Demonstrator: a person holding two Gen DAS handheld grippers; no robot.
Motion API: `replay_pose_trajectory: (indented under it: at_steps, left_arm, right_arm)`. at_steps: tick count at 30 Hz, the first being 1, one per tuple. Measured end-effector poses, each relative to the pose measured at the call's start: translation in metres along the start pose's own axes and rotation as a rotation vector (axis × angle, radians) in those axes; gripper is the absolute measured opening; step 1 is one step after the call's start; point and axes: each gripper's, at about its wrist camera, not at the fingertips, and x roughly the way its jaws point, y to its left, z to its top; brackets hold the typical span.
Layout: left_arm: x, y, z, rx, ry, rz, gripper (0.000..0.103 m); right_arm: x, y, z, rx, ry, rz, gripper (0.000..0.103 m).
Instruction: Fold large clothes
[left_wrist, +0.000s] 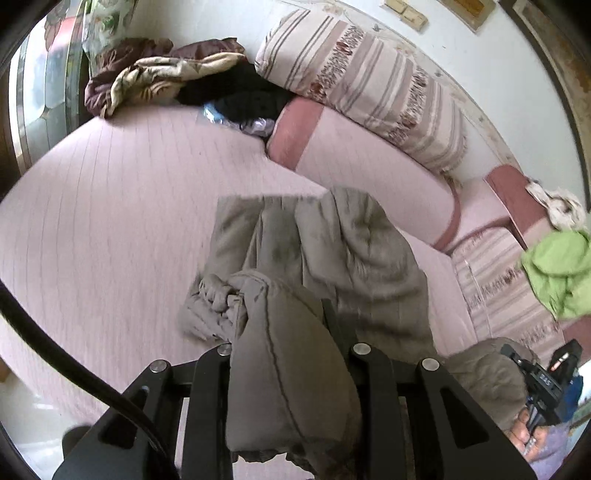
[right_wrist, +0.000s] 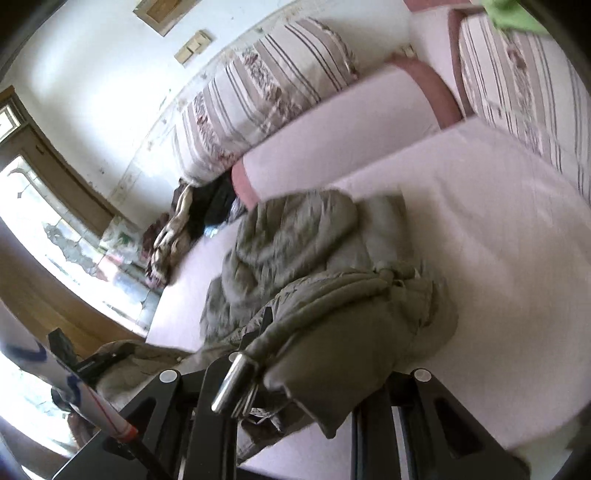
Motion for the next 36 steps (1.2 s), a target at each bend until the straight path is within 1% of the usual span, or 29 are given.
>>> replay_pose_trajectory:
  at_steps: [2,6,8,12,15,18,21,24,26,29,31,33,34,35,36]
  left_arm:
    - [0.016,-0.003,0.017,-0.003,0.002,0.022,0.026]
    - [0.066,-0.012,0.056,-0.011,0.025,0.097,0.026]
    - [0.086,-0.013,0.070,-0.015,0.036,0.126,0.026]
    - [0.135,-0.007,0.103,-0.039,0.058,0.184,0.026]
    - [0.174,-0.002,0.120,-0.058,0.090,0.212,0.026]
    - [0.213,0.001,0.130,-0.065,0.122,0.249,0.026]
    - [0.248,0.005,0.133,-0.072,0.157,0.278,0.028]
    - [0.274,0.011,0.133,-0.092,0.189,0.290,0.030]
    - [0.285,0.014,0.134,-0.097,0.197,0.293,0.032]
    - [0.295,0.015,0.137,-0.104,0.201,0.284,0.035]
    - [0.293,0.016,0.139,-0.120,0.204,0.246,0.038]
    - [0.282,0.019,0.142,-0.138,0.196,0.176,0.045]
    - [0.276,0.020,0.143,-0.149,0.187,0.137,0.048]
    - [0.268,0.023,0.145,-0.166,0.177,0.084,0.054]
    - [0.258,0.026,0.147,-0.190,0.166,0.031,0.058]
  right_arm:
    - [0.016,0.004,0.020,0.001,-0.011,-0.026,0.020]
    - [0.059,0.006,0.058,0.006,-0.011,-0.093,0.020]
    - [0.080,0.006,0.075,0.011,-0.006,-0.120,0.020]
    - [0.123,-0.005,0.109,0.035,0.004,-0.179,0.021]
    - [0.151,-0.015,0.131,0.067,0.020,-0.188,0.021]
    - [0.188,-0.026,0.149,0.094,0.047,-0.217,0.021]
    - [0.223,-0.036,0.158,0.093,0.069,-0.262,0.022]
    - [0.251,-0.046,0.161,0.094,0.089,-0.296,0.022]
    - [0.267,-0.056,0.161,0.106,0.100,-0.310,0.022]
    - [0.282,-0.069,0.158,0.128,0.104,-0.314,0.022]
    - [0.287,-0.078,0.156,0.155,0.106,-0.304,0.025]
    - [0.285,-0.081,0.156,0.181,0.104,-0.288,0.026]
    - [0.281,-0.080,0.158,0.189,0.096,-0.275,0.029]
    - [0.275,-0.077,0.160,0.189,0.082,-0.259,0.031]
    - [0.270,-0.075,0.160,0.187,0.070,-0.245,0.037]
